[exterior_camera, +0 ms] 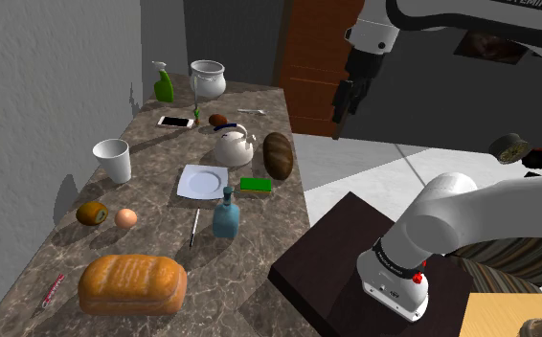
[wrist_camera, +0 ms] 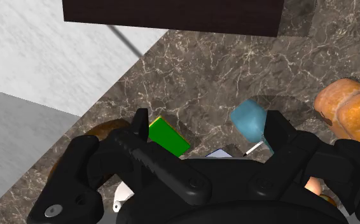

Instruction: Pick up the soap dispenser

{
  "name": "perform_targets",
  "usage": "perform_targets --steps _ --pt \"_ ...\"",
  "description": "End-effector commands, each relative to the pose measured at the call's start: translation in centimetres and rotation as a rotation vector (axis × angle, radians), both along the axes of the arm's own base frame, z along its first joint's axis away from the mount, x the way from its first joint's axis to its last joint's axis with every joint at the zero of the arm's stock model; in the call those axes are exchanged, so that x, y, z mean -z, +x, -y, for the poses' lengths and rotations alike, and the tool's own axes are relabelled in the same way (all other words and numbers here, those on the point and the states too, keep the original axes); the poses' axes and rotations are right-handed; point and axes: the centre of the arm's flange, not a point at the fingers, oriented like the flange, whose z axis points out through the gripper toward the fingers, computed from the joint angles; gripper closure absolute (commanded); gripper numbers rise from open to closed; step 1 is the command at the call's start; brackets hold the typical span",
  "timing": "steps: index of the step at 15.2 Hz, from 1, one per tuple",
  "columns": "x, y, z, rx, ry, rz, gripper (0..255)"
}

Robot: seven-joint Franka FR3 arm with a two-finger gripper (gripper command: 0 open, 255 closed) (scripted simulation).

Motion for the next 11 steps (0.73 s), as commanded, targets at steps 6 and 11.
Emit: perform_targets --steps 6,11 --pt "4.6 2.8 -3.5 -0.009 0.011 0.010 0" --pt "9.2 5.7 -7.0 -0.018 0.023 0.020 0"
